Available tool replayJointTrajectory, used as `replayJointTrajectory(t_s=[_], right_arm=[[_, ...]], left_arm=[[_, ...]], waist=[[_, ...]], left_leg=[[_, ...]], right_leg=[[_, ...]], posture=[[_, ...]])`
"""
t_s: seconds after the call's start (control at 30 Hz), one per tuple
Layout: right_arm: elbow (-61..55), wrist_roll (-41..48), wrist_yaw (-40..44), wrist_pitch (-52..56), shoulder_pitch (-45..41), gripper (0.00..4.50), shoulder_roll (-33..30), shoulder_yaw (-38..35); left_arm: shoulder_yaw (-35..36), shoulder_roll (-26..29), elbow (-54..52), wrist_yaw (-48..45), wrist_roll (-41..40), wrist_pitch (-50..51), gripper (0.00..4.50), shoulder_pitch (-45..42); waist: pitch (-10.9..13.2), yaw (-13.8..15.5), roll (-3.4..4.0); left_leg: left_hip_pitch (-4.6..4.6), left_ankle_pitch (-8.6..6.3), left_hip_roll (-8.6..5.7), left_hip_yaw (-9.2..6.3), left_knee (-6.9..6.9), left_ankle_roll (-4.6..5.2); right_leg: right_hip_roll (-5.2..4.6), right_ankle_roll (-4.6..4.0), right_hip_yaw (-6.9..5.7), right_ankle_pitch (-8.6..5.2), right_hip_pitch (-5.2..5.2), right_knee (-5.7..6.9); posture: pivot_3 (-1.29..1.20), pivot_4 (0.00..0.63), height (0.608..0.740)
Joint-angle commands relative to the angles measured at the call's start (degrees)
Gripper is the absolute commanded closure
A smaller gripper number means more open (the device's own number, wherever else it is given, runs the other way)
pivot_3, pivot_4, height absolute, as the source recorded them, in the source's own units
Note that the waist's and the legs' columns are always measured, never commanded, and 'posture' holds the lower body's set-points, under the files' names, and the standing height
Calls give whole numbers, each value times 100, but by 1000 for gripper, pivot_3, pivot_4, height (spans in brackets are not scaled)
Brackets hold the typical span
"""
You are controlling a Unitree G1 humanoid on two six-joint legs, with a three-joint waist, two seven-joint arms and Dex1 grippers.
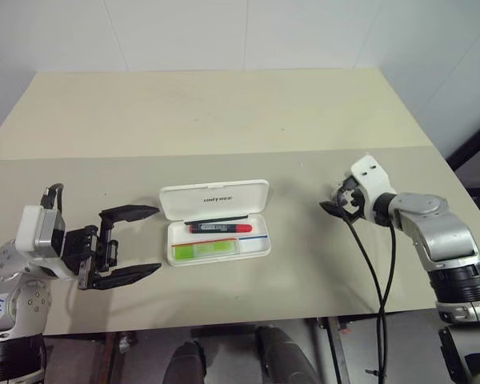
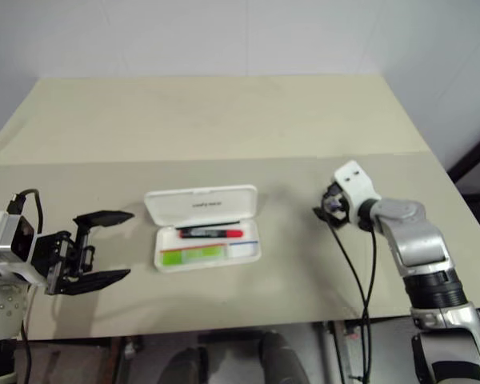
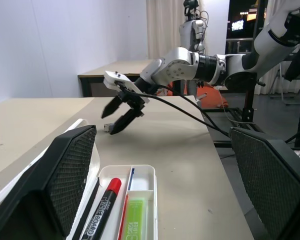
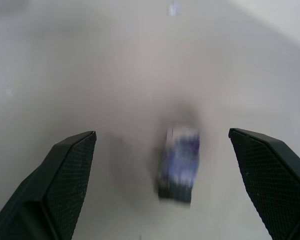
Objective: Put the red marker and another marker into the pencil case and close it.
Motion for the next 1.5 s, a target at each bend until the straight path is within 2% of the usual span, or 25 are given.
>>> replayJointTrajectory(t_s=[0.03, 0.33, 0.47, 0.8, 1.0, 1.07, 1.37, 1.4, 1.5], right_arm=[[303, 28, 20, -121, -110, 19, 19, -229], [2164, 181, -73, -156, -988, 19, 517, -488], [2657, 226, -51, 105, -1222, 19, 545, -567], [1448, -81, 644, 208, -290, 19, -152, 157], [1301, -174, 501, 317, -250, 19, -42, 185], [1271, -161, 515, 387, -236, 599, -26, 198], [882, 26, 590, 869, -14, 3778, -150, 93], [854, 27, 603, 857, -18, 4046, -179, 83], [761, 26, 702, 746, -89, 4118, -260, 104]], left_arm=[[69, 19, -149, 15, -3, -71, 0, 16], [137, 36, -252, 19, -116, -11, 0, 65], [258, 89, -325, 49, -163, 30, 0, 150], [417, 124, -441, 96, -145, 8, 0, 366], [286, 97, -330, 100, -79, -27, 0, 183], [272, 94, -304, 88, -68, -33, 0, 150], [268, 87, -275, 68, -43, -71, 0, 129], [267, 85, -280, 72, -42, -72, 0, 131], [263, 87, -274, 76, -40, -68, 0, 114]], waist=[[0, -2, 0], [0, -27, -1], [1, -43, -3], [-4, 101, -11], [-8, 138, -17], [-10, 135, -19], [-15, 161, -28], [-15, 164, -28], [-14, 176, -27]], left_leg=[[1, 0, 0, 1, 0, 0], [26, 5, -3, 9, 21, 8], [100, 5, -4, 15, 6, 10], [91, -11, -3, 3, -14, 26], [91, -22, 5, 1, -16, 22], [92, -22, 4, 2, -12, 21], [93, -22, 2, 0, -9, 21], [93, -22, 2, -1, -8, 21], [92, -22, 2, -2, -10, 21]], right_leg=[[0, 0, 0, 0, 1, 0], [2, 16, 12, 17, 33, -2], [3, 14, 19, 16, 109, -33], [-1, 15, 7, -1, 110, -59], [-1, 5, -3, -14, 108, -60], [-2, 6, -2, -13, 111, -60], [-4, 6, -5, -13, 116, -62], [-4, 6, -5, -13, 116, -62], [-5, 6, -6, -13, 116, -63]], posture=[[0, 150, 740], [0, 150, 740], [0, 150, 740], [0, 150, 740], [0, 150, 740], [0, 150, 740], [0, 150, 740], [0, 150, 740], [0, 150, 740]])
